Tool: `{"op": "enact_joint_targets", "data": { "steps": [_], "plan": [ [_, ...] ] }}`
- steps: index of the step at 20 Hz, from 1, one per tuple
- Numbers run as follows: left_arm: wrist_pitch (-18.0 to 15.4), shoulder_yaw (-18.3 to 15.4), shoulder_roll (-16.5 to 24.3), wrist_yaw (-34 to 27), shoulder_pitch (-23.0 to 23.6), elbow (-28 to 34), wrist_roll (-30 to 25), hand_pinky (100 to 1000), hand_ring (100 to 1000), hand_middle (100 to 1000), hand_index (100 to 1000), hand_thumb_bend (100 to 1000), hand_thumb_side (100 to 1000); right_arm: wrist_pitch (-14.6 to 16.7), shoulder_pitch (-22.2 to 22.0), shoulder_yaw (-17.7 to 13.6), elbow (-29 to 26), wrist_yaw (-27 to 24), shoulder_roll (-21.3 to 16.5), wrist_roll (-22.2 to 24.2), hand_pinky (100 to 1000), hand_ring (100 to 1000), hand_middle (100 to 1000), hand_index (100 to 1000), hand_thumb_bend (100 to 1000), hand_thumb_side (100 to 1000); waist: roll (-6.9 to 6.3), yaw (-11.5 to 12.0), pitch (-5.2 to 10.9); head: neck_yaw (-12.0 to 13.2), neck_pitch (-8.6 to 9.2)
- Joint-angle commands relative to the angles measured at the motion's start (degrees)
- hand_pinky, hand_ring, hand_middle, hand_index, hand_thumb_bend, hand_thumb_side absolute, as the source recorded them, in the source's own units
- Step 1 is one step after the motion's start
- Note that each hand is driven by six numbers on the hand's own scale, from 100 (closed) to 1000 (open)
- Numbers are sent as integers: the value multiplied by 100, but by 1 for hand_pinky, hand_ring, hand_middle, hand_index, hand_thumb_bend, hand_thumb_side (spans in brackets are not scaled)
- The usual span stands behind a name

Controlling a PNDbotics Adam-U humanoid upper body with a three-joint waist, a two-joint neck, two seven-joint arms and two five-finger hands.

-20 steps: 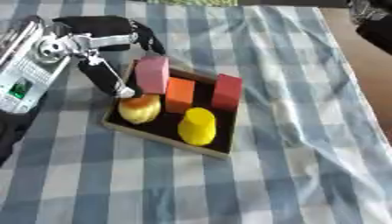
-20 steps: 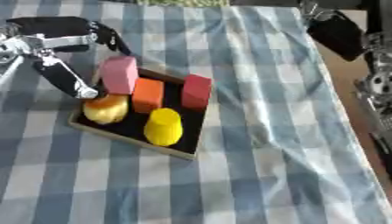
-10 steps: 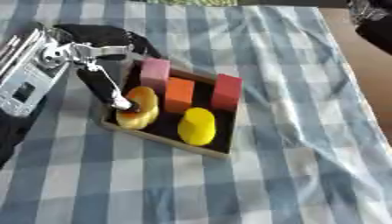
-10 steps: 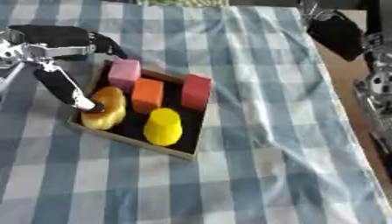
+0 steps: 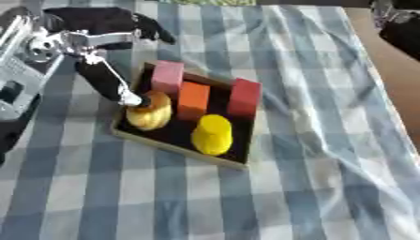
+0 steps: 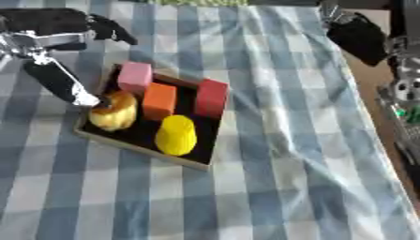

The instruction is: Pick up objects on the table and place them in the box.

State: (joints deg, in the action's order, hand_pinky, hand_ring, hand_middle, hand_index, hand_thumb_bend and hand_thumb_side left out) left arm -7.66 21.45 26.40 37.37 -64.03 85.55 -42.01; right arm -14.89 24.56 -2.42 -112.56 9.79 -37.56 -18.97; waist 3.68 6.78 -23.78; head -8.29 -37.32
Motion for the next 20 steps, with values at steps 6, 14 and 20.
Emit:
{"op": "enact_joint_targets", "data": {
  "steps": [6, 14, 20],
  "plan": [
    [483, -555, 453, -735, -43, 1312, 500, 889, 842, 807, 881, 240, 100, 19, 8, -65, -60, -16, -159, -28, 803, 753, 538, 700, 238, 348, -73, 55, 327, -76, -41],
    [1463, -1420, 1271, -2024, 836, 2812, 2807, 883, 838, 794, 852, 161, 171, 87, 44, -196, -199, 10, -198, -225, 804, 754, 545, 703, 231, 339, -40, 127, 371, -133, 27],
    [866, -1950, 1730, -3493, 2117, 2903, 5059, 872, 832, 788, 875, 170, 292, 367, 76, -286, -203, -125, -161, -572, 804, 757, 553, 706, 199, 343, 20, 193, 389, -113, 139]
  ]
}}
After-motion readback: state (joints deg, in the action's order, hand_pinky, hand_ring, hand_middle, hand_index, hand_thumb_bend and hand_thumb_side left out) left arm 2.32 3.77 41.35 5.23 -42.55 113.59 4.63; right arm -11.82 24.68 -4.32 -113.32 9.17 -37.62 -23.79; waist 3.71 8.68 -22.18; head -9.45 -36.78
